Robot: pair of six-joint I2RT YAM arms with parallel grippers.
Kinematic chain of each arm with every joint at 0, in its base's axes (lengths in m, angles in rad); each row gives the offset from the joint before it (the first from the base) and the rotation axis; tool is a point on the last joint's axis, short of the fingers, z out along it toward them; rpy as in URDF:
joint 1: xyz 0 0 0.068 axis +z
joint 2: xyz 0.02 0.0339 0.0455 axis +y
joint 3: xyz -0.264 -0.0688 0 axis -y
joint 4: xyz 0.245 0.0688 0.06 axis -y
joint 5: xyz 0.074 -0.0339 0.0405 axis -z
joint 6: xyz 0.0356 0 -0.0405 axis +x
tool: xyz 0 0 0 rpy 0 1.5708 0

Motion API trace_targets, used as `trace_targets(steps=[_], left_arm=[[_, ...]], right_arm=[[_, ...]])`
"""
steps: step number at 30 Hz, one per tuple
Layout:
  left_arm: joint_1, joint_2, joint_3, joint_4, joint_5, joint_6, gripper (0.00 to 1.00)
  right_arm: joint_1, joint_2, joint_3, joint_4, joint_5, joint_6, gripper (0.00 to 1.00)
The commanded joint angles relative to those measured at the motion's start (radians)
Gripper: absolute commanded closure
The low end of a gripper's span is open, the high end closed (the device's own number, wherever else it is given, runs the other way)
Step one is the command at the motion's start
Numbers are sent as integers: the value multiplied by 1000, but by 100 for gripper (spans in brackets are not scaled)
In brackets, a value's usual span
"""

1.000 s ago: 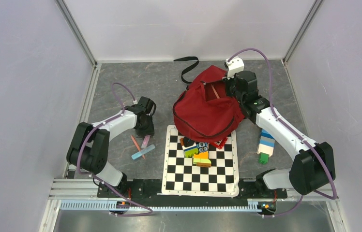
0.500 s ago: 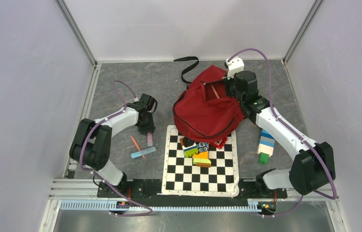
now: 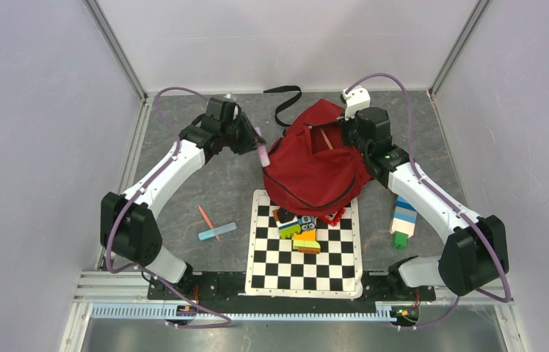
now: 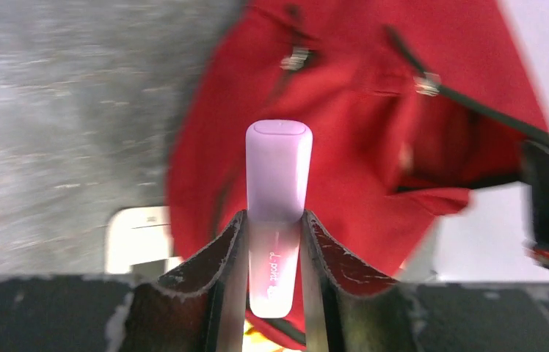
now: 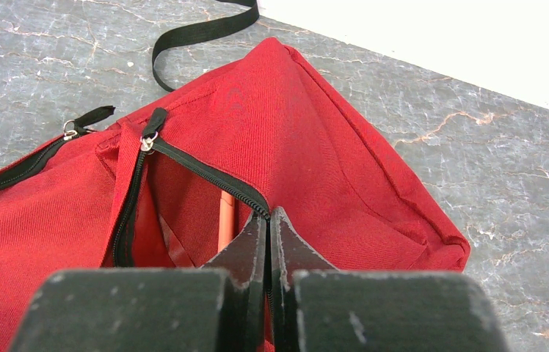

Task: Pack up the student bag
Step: Pick up the stationery from the center of the board, then place the stationery in the student bag.

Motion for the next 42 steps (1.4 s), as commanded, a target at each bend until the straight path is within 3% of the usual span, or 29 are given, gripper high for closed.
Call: trace_targets(steps=[1, 9, 20, 27, 32, 42], left_arm=[[-68, 57, 120, 55, 212, -130, 88], [-175, 206, 258, 167, 445, -287, 89], [-227, 329, 234, 394, 486, -470, 89], [-227, 484, 356, 472, 530, -559, 89], [-215, 505, 362, 490, 431, -573, 92], [-210, 507, 327, 632, 195, -681, 91]], right_arm=[[3, -25, 47, 76, 3, 5, 100], [3, -34, 48, 76, 1, 6, 100], [3, -42, 50, 76, -6, 14, 100], [4, -52, 50, 74, -6, 11, 100], [4, -65, 35, 76, 4, 9, 100], [3, -81, 1, 72, -5, 18, 100]])
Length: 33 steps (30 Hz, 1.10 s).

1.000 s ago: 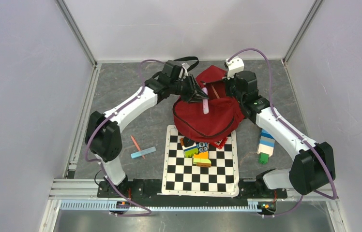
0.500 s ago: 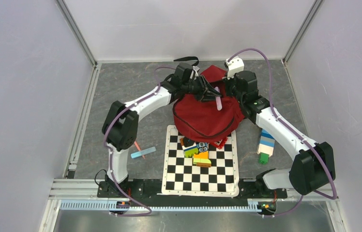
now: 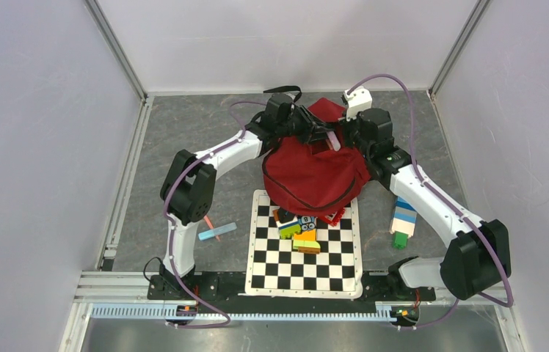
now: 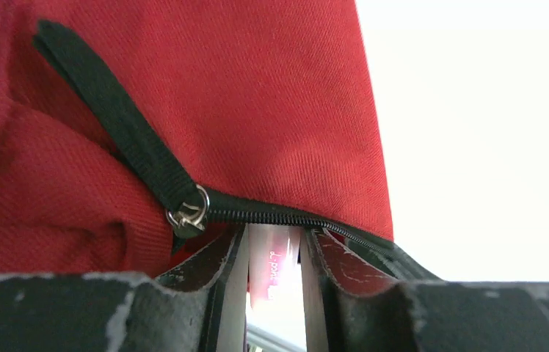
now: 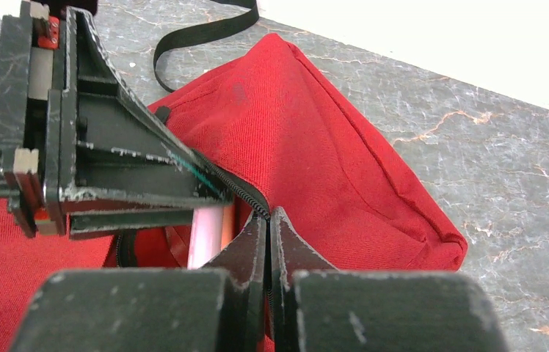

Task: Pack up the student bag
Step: Place the stationery in the student bag.

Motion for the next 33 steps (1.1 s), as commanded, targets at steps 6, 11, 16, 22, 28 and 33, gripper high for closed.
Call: trace_targets(steps=[6, 11, 16, 22, 28, 33], left_arm=[[3, 41, 67, 92, -178, -78, 91], [1, 91, 131, 48, -155, -49, 82], [3, 97, 135, 48, -149, -15, 65], [4, 78, 137, -5, -143, 52, 41], [4, -17, 82, -81, -144, 209, 31], [5, -169, -16, -143, -165, 455, 31]], right_arm=[[4, -51, 10, 84, -8, 17, 100], [5, -42, 15, 83, -11, 17, 100], [6, -37, 17, 82, -9, 17, 100], [5, -31, 20, 80, -2, 16, 100], [5, -34, 25, 77, 7, 10, 100], [5, -35, 22, 77, 8, 10, 100]])
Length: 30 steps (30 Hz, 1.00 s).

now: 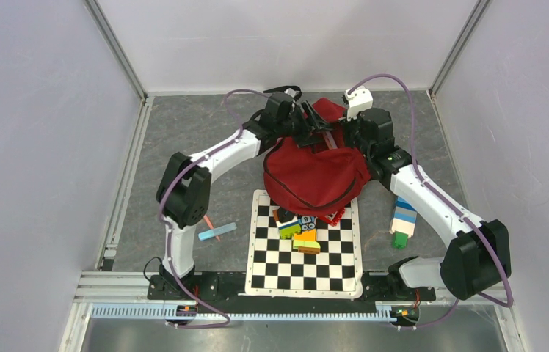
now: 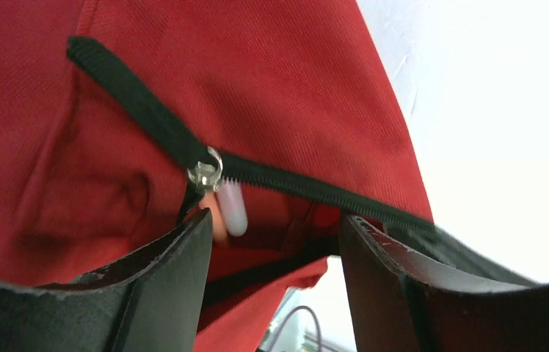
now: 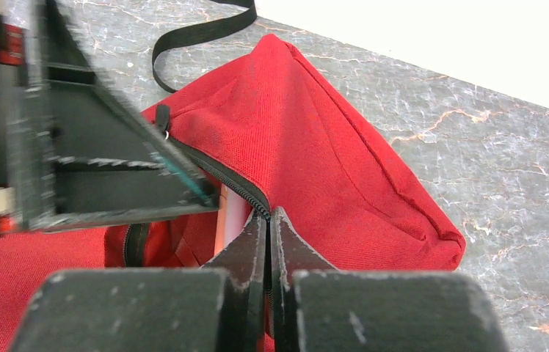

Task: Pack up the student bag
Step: Place the stationery in the student bag, then pick up the stationery from the center of the board.

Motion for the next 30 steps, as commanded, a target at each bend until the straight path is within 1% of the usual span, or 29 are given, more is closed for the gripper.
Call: trace_targets(steps=[1, 5, 8, 11, 12, 15, 17, 20, 22, 24, 28, 30], left_arm=[[14, -189, -73, -73, -67, 302, 30], [31, -321, -198, -115, -134, 421, 28], [45, -428, -289, -163, -202, 501, 25], [84, -542, -416, -221, -293, 539, 22], [108, -570, -455, -257, -323, 530, 22], [233, -667, -598, -346, -362, 466, 28], [324, -730, -687, -381, -382, 441, 28], [416, -828, -790, -434, -454, 435, 28], [461, -854, -833, -474, -472, 442, 27], [499, -845, -872, -511, -452, 450, 27], [536, -810, -941, -537, -430, 434, 26], [543, -816, -966, -533, -444, 404, 28]], right_arm=[[5, -34, 24, 76, 8, 7, 100], [4, -31, 22, 74, 8, 6, 100], [3, -27, 23, 73, 2, 5, 100], [4, -26, 22, 73, 0, 8, 100], [5, -24, 21, 73, 0, 9, 100], [6, -24, 22, 73, -1, 10, 100], [5, -22, 21, 73, -2, 9, 100], [5, -16, 23, 73, -4, 11, 100], [6, -15, 24, 73, -9, 13, 100], [5, -10, 24, 73, -14, 14, 100], [5, -7, 28, 71, -19, 14, 100], [6, -9, 26, 71, -16, 14, 100]])
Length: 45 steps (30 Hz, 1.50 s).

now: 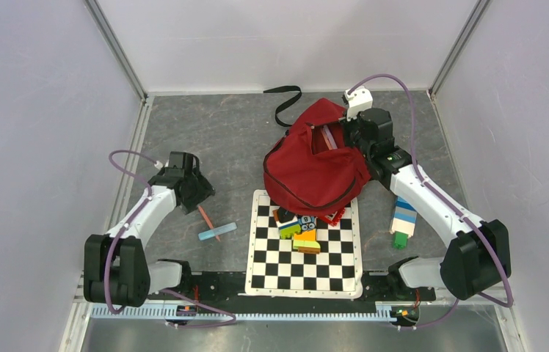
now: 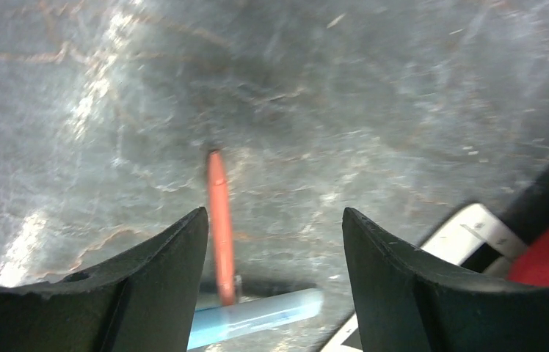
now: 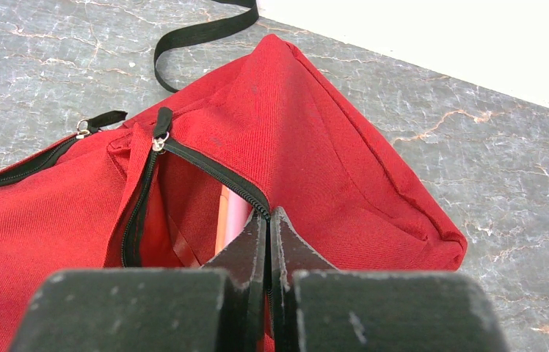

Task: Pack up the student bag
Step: Pick up the stationery from the center of the board.

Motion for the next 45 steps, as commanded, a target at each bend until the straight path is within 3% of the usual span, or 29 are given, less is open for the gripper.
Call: trace_targets(steps=[1, 6, 11, 25, 31, 37, 45], left_arm=[[18, -9, -54, -29, -35, -45, 29], [28, -16, -114, 14, -24, -92, 36], [36, 13, -148, 50, 14, -123, 50], [48, 35, -152, 73, 35, -129, 85], [50, 22, -129, 55, 20, -126, 96], [54, -25, -95, 50, -34, -126, 98], [53, -169, -37, 162, -115, -26, 98]], right_arm=[[6, -7, 26, 70, -11, 13, 100], [5, -7, 27, 70, -8, 13, 100], [7, -3, 33, 70, -2, 13, 100], [6, -2, 33, 70, -4, 13, 100], [6, -1, 31, 70, 0, 13, 100], [5, 9, 53, 70, 4, 7, 100], [6, -20, 37, 87, 26, -1, 100]])
